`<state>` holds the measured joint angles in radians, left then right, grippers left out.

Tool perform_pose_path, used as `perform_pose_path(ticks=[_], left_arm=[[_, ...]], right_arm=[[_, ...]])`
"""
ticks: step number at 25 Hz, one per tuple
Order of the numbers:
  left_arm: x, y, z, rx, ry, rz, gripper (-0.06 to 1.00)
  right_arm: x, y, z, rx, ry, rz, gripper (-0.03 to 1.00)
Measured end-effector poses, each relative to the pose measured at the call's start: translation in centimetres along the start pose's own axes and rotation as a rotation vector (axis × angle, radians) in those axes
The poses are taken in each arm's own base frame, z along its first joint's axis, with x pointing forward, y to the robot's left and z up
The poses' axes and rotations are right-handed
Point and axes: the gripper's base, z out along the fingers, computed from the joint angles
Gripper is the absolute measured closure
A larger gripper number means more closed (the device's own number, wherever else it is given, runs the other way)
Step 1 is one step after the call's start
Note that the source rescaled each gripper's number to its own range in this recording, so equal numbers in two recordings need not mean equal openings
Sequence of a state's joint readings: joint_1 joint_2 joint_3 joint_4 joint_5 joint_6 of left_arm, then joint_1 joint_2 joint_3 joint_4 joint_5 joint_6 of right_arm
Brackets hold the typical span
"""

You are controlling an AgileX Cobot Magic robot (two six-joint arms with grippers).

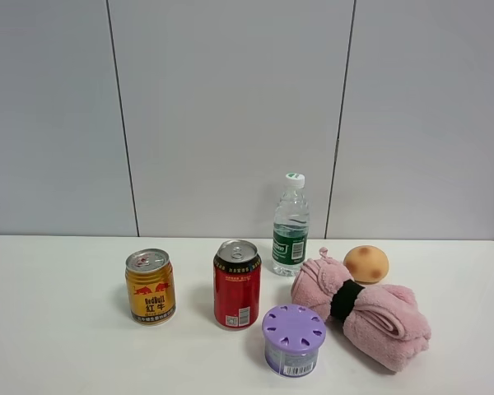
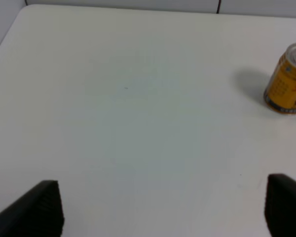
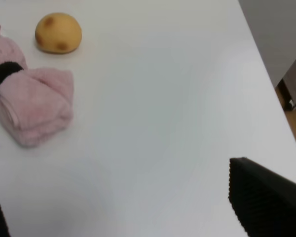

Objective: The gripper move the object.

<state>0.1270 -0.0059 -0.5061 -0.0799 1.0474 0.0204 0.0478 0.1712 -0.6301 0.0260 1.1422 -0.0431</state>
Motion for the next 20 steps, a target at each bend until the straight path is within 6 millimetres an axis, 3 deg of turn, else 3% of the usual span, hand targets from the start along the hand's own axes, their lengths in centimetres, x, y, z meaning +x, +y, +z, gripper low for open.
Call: perform_pose_path(ticks=[6,20], left_arm=[[0.0,0.0,0.0,0.0,0.0,0.0,-0.06],[0.0,0.0,0.0,0.0,0.0,0.0,-0.06]], right_arm=[[2.3,0.0,1.2,0.003,0.048,0.006,0.11],[3.3,0.0,0.7,0.015,-0.109,0.014,0.11]])
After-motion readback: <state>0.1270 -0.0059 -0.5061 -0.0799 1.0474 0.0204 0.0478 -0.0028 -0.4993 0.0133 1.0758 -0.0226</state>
